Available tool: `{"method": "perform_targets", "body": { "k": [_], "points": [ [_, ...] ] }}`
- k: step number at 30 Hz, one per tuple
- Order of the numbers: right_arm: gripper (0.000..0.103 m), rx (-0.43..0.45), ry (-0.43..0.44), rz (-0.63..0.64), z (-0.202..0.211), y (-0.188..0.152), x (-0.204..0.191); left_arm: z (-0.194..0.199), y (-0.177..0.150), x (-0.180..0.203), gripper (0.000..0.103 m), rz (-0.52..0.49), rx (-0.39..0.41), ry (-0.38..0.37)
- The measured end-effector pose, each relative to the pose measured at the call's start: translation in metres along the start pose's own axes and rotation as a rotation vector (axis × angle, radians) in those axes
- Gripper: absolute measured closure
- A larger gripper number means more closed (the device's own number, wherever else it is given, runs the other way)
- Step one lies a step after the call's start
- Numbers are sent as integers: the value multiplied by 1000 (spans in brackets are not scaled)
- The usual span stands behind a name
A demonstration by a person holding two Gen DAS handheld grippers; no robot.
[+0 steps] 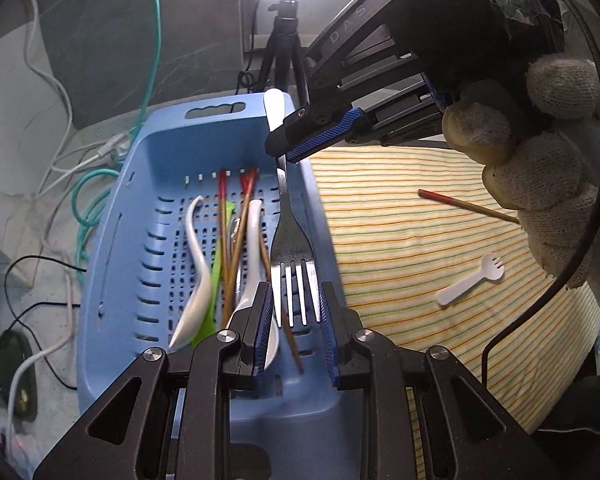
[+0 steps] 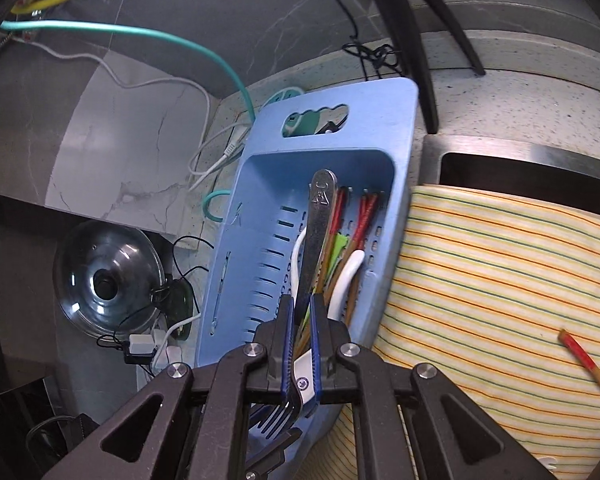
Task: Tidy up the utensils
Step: 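Carry the metal fork into the blue basket with both grippers and release, then move both grippers back over the white spork and chopstick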
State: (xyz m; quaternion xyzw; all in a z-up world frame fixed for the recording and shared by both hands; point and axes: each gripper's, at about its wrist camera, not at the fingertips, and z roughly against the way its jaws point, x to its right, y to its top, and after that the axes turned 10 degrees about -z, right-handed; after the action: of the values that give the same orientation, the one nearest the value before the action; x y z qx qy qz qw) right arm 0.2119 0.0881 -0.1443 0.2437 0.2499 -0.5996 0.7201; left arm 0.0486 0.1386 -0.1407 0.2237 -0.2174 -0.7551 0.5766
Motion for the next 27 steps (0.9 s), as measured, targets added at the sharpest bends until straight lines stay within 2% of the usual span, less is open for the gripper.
{"method": "perform_targets", "body": {
  "k": [4, 5, 7, 8, 16, 27],
  "points": [
    [91, 10, -24, 35, -5, -1, -11, 0, -3, -10, 81, 30, -18, 24],
    [87, 11, -24, 44, -5, 0, -13, -1, -3, -13, 79, 41, -22, 28],
    [62, 27, -24, 59, -1, -1, -16, 0, -3, -16, 61, 60, -29, 27],
    [59, 38, -24, 70, 1, -2, -18, 1, -3, -16, 48, 65, -27, 40],
    [57, 74, -66, 181, 16, -12, -28, 10, -2, -13, 46, 82, -12, 51],
    [57, 128, -57, 172, 48, -22, -15, 27, 0, 2, 46, 77, 10, 67]
  ]
}}
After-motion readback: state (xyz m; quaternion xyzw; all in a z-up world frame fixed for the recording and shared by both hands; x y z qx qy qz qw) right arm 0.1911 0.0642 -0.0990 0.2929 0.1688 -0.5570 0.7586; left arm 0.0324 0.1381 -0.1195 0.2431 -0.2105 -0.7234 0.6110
